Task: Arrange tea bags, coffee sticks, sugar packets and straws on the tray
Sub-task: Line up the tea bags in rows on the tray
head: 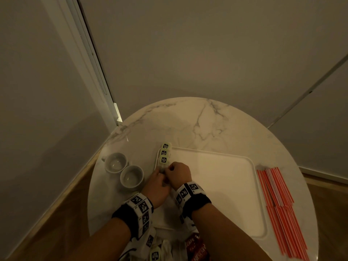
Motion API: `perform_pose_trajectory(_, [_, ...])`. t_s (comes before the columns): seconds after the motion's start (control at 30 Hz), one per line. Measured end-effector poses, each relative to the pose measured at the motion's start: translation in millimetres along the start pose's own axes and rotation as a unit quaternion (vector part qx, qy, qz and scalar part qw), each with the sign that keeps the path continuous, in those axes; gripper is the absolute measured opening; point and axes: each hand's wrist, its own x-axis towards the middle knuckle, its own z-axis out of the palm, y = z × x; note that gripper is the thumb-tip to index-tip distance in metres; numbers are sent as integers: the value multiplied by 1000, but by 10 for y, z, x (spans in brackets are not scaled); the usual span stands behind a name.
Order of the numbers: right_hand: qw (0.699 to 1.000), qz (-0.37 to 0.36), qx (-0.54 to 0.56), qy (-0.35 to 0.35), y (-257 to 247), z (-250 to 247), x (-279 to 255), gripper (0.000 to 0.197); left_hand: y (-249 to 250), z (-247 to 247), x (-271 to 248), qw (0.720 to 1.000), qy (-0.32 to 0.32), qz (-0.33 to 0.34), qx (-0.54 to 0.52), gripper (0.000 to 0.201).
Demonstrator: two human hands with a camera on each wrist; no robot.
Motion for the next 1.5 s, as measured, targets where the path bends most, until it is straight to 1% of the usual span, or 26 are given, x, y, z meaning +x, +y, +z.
perform_pose_trajectory(0.1, [1000, 2, -3, -6, 1, -5, 5, 21, 20, -15, -13, 1000, -6, -2, 8, 26])
perform_pose_trajectory(0.2, [1000, 5, -2, -7, 5, -2, 12, 20, 10, -13, -16, 1000, -6, 1, 11, 28])
perform_pose_trajectory(0.37, [1000, 2, -4, -4, 9, -2, -9, 20, 50, -51, -72, 1000, -15, -14, 6, 24])
perform_pose_trajectory(0.47, [1000, -7, 6, -2, 26, -54, -69, 20, 115, -99, -184, 999, 15, -31, -5, 19])
perform_pose_trajectory(0.53, [1000, -24, 18, -9, 70, -83, -145, 18, 137, -135, -298, 999, 35, -30, -14, 16])
perform_pose_trajectory(0.6, [998, -45, 47, -21, 123, -103, -281, 15, 145, -214, -456, 998, 47, -26, -42, 14])
perform_pose_trajectory(0.73, [992, -97, 68, -52, 222, -104, -661, 13, -2, -467, -766, 990, 95, -60, -80, 10])
perform_pose_trajectory(0.8, [989, -116, 62, -65, 246, -68, -835, 10, -143, -591, -907, 988, 122, -79, -53, 14])
perform_pose_trajectory(0.87, [987, -128, 53, -79, 265, -10, -975, 8, -286, -676, -1012, 986, 134, -100, 24, 18])
perform_pose_trajectory(0.93, [985, -142, 31, -96, 264, 54, -1084, 14, -403, -722, -1086, 977, 130, -119, 117, 12])
perform_pose_trajectory(1.0, [982, -153, 9, -106, 252, 101, -1167, 18, -493, -736, -1136, 972, 113, -136, 153, 1])
perform_pose_trajectory(1.07, [980, -166, -1, -114, 228, 131, -1226, 19, -551, -697, -1152, 968, 92, -152, 180, 8])
perform_pose_trajectory(1.13, [977, -172, -8, -123, 188, 142, -1266, 19, -554, -613, -1143, 966, 74, -173, 177, 26])
perform_pose_trajectory(1.2, [976, -173, -16, -129, 150, 131, -1294, 20, -497, -511, -1099, 968, 72, -181, 158, 41])
perform_pose_trajectory(1.27, [976, -175, -24, -131, 124, 116, -1320, 22, -400, -427, -1062, 968, 80, -186, 150, 47])
perform_pose_trajectory(1.3, [976, -175, -26, -130, 121, 104, -1336, 22, -367, -384, -1027, 969, 79, -183, 146, 45])
perform_pose_trajectory(1.37, [976, -176, -28, -126, 123, 80, -1364, 22, -296, -346, -961, 970, 65, -176, 154, 32])
perform_pose_trajectory(1.47, [978, -170, -27, -117, 149, 27, -1390, 23, -302, -289, -840, 969, 60, -183, 156, 29])
perform_pose_trajectory(1.5, [979, -168, -27, -113, 163, 11, -1396, 23, -277, -280, -826, 969, 46, -174, 168, 24])
